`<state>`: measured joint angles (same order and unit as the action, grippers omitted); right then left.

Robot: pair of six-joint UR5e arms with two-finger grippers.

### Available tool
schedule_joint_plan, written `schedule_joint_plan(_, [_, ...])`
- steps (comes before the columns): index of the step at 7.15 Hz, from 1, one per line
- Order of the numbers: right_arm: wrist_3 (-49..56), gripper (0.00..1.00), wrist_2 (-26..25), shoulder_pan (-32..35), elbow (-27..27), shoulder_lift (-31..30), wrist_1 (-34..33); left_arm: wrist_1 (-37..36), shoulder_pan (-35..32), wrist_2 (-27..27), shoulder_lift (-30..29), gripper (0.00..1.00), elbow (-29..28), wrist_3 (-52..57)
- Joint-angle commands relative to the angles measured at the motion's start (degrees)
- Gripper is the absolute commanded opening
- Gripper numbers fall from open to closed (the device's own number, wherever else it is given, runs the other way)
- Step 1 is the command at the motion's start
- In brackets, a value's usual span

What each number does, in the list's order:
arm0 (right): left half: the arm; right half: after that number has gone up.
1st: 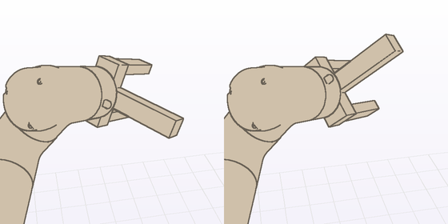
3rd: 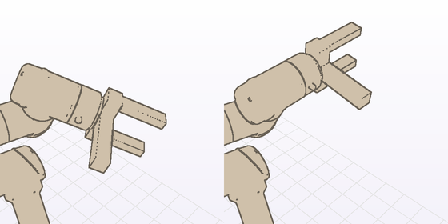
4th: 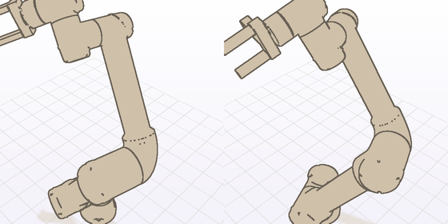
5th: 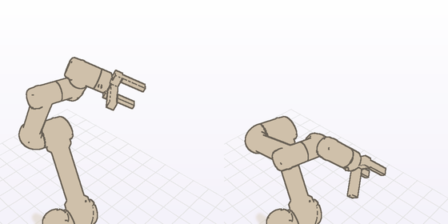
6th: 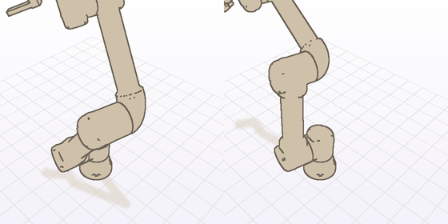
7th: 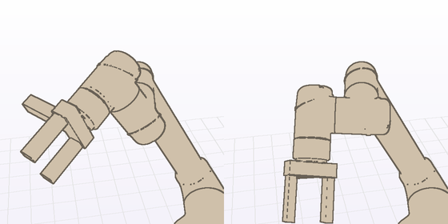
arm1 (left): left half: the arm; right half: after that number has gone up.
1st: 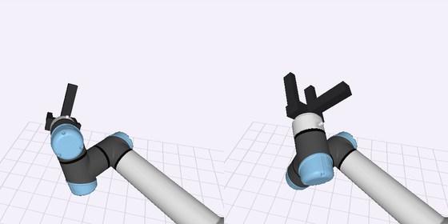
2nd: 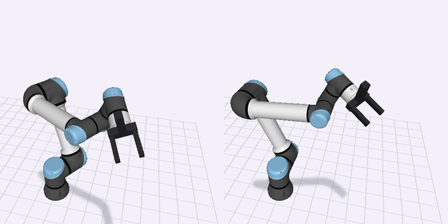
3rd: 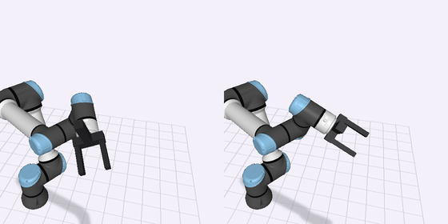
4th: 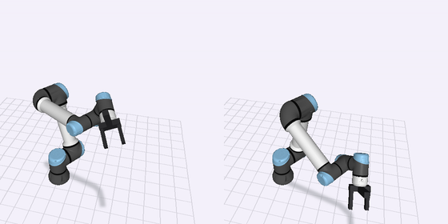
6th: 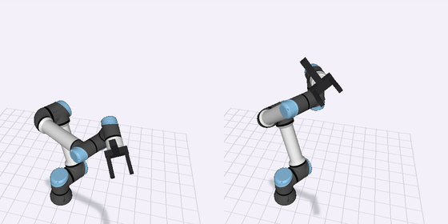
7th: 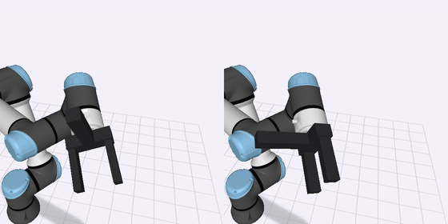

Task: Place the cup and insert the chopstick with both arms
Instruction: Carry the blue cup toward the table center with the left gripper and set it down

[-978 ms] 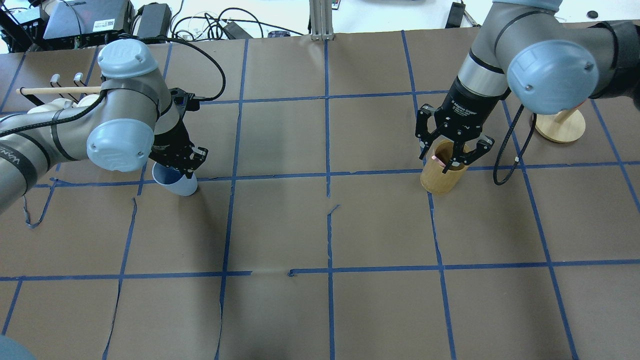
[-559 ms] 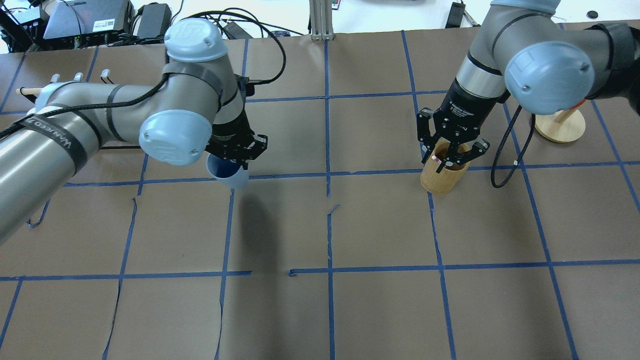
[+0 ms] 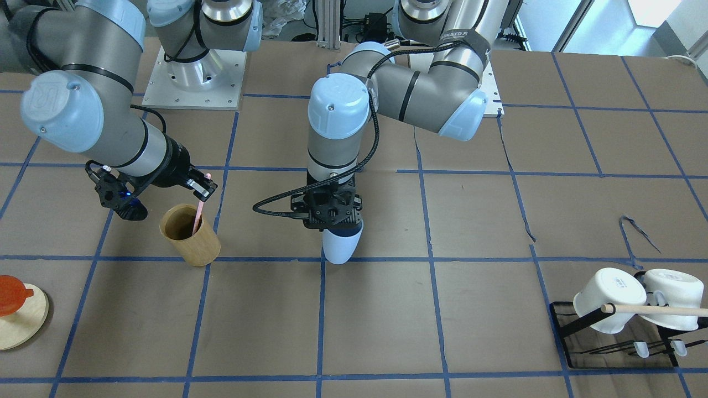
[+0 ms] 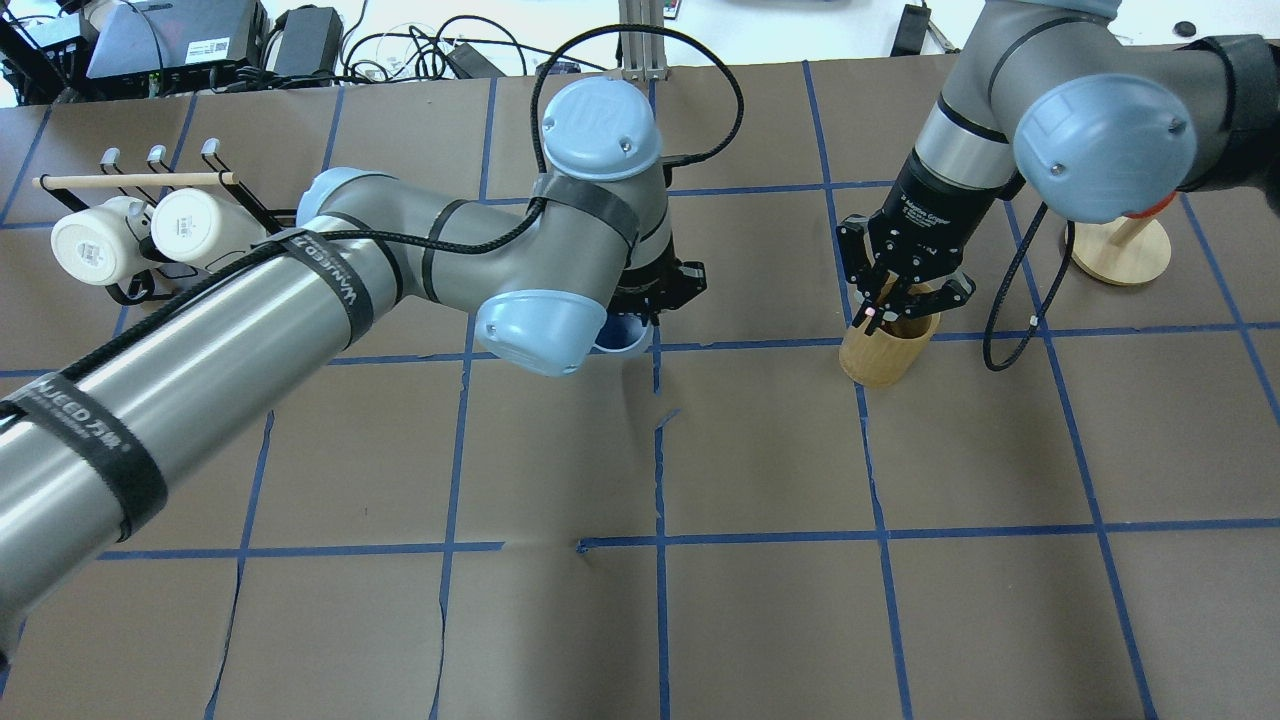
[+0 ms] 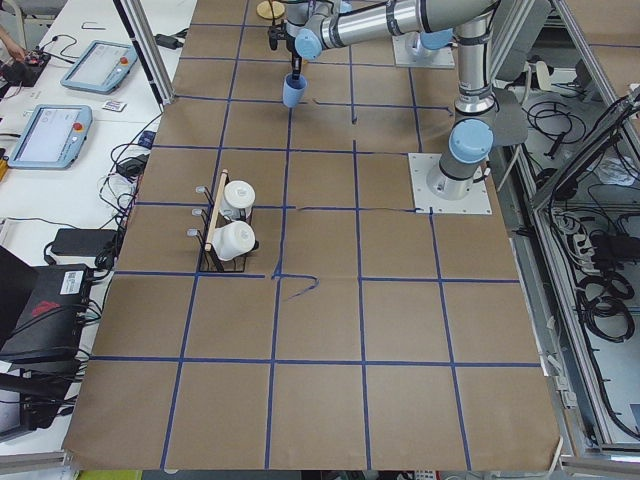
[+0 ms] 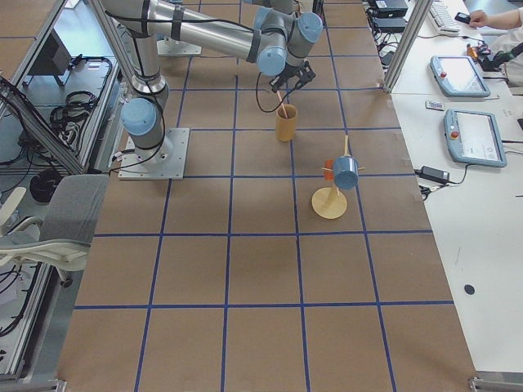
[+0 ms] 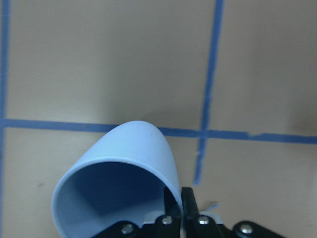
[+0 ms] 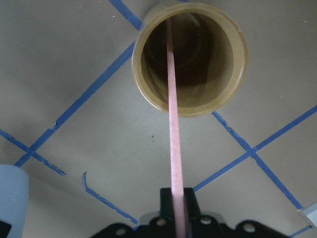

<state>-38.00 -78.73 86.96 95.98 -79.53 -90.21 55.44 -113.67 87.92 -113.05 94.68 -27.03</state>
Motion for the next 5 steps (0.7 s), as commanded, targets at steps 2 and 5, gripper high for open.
schedule_joint_plan(2, [-0.3,0.05,-0.1,-0.3,-3.1,-0.5,5.6,-0.9,-1.7,1.0,-2.9,0.88,-1.3,-0.6])
schedule_joint_plan(5, [-0.3,0.05,0.1,-0.3,-12.3,-1.2,15.7,0.0,-0.8,1.2,-0.8,1.00,-3.3,-0.9])
